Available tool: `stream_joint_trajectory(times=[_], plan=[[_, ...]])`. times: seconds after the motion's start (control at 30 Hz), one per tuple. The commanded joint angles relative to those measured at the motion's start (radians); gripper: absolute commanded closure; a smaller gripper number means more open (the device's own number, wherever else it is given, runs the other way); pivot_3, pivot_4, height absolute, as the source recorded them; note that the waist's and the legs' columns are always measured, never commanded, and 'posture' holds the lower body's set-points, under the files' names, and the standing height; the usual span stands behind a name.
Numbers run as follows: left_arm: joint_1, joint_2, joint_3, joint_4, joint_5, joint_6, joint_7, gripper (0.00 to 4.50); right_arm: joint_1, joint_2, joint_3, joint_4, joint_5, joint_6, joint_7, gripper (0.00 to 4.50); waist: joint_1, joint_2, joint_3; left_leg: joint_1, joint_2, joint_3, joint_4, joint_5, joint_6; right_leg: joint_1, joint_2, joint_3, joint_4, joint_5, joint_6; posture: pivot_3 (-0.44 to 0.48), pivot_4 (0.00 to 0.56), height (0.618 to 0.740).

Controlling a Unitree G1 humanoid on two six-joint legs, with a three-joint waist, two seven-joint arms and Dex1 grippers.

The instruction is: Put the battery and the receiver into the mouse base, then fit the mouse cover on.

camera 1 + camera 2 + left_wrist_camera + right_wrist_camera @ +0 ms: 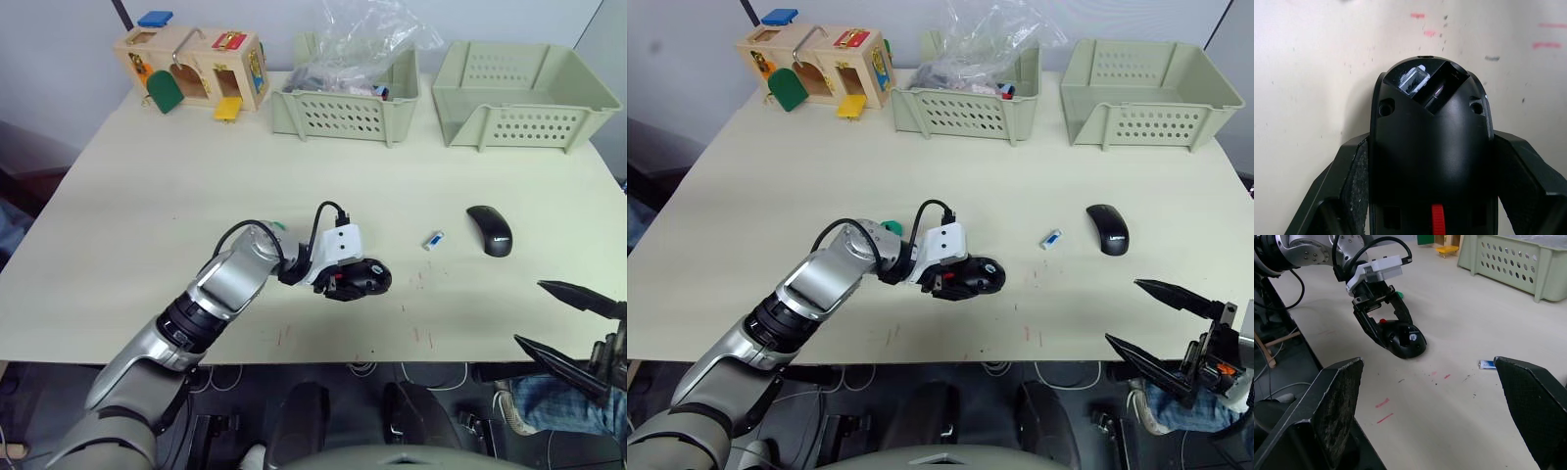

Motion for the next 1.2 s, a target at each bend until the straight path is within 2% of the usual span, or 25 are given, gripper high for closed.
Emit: stream_joint_trajectory(times=[0.03,0.33,0.47,0.5,0.57,0.6,0.7,0.83,0.9,0.97,1.2], plan=[[0.018,-0.008,-0.013,-0.014,0.022,0.002,0.012,1.57,-0.010,-0.005,-0.001,-0.040,0.021,0.020,-0.027,0.00,0.001,0.000,0.000,0.000,0.000,0.000,0.000,0.000,0.000,0.000,0.000,0.000,0.000,0.000,0.000,0.000,0.150,0.740],[0.041,-0.003,-0.013,-0.032,0.039,0.005,0.007,1.57,-0.047,0.019,0.158,-0.154,-0.070,0.118,-0.242,0.00,0.000,0.003,-0.003,0.000,0.000,-0.002,0.000,0.000,0.000,0.000,0.000,0.000,0.000,0.000,0.000,0.000,0.150,0.740],[0.044,-0.003,-0.010,-0.038,0.040,0.008,0.006,1.57,-0.105,0.018,0.253,-0.223,-0.160,0.255,-0.467,0.00,0.000,0.004,-0.005,0.000,0.000,-0.002,0.000,0.000,0.000,0.000,0.000,0.000,0.000,0.000,0.000,0.000,0.150,0.740],[0.045,-0.003,-0.009,-0.040,0.040,0.009,0.007,1.57,-0.143,0.027,0.298,-0.242,-0.206,0.339,-0.582,0.00,-0.001,0.004,-0.005,0.000,0.000,-0.002,0.000,0.000,0.000,0.000,0.000,0.000,0.000,0.000,0.000,0.000,0.150,0.740],[0.048,-0.004,-0.006,-0.046,0.039,0.014,0.008,1.57,-0.240,0.077,0.406,-0.272,-0.229,0.455,-0.744,0.00,-0.003,0.003,-0.007,0.001,0.000,-0.002,0.000,0.000,0.000,0.000,0.000,0.000,0.000,-0.001,-0.002,0.000,0.150,0.740],[0.048,-0.003,-0.003,-0.048,0.039,0.016,0.007,1.57,-0.294,0.128,0.454,-0.279,-0.196,0.531,-0.828,0.00,-0.002,0.004,-0.008,0.001,0.000,-0.002,0.000,0.000,0.000,0.000,0.000,0.000,0.000,-0.002,-0.003,0.000,0.150,0.740],[0.049,-0.004,0.002,-0.051,0.041,0.019,0.007,1.57,-0.454,0.300,0.613,-0.272,-0.284,0.691,-1.077,0.00,-0.002,0.003,-0.009,-0.001,0.000,-0.004,0.000,0.000,0.000,0.000,0.001,-0.001,0.000,-0.001,-0.004,0.000,0.150,0.740],[0.052,-0.005,0.004,-0.057,0.041,0.026,0.009,1.57,-0.581,0.412,0.739,-0.229,-0.430,0.746,-1.232,0.00,0.001,0.003,-0.009,-0.001,0.000,-0.004,0.000,0.000,0.000,-0.002,0.000,0.000,0.001,-0.001,-0.004,0.000,0.150,0.740],[0.053,-0.008,0.008,-0.061,0.038,0.034,0.011,1.57,-0.662,0.482,0.795,-0.184,-0.515,0.877,-1.362,0.00,-0.005,0.002,-0.010,-0.002,0.000,-0.004,0.000,0.000,0.000,-0.001,0.000,0.000,0.000,0.000,-0.002,0.000,0.150,0.740],[0.055,-0.008,0.010,-0.058,0.039,0.036,0.011,1.57,-0.703,0.556,0.801,-0.133,-0.549,0.896,-1.400,0.00,-0.005,0.003,-0.010,-0.001,0.000,-0.003,0.000,0.000,0.000,-0.002,0.000,0.000,0.001,0.001,-0.001,0.000,0.150,0.740],[0.061,-0.004,0.011,-0.067,0.040,0.039,0.008,1.57,-0.786,0.677,0.793,0.024,-0.659,0.862,-1.451,0.00,-0.008,0.002,-0.010,-0.001,0.000,-0.004,-0.001,0.000,0.000,-0.002,0.000,-0.001,0.001,0.001,-0.001,0.000,0.150,0.740]])
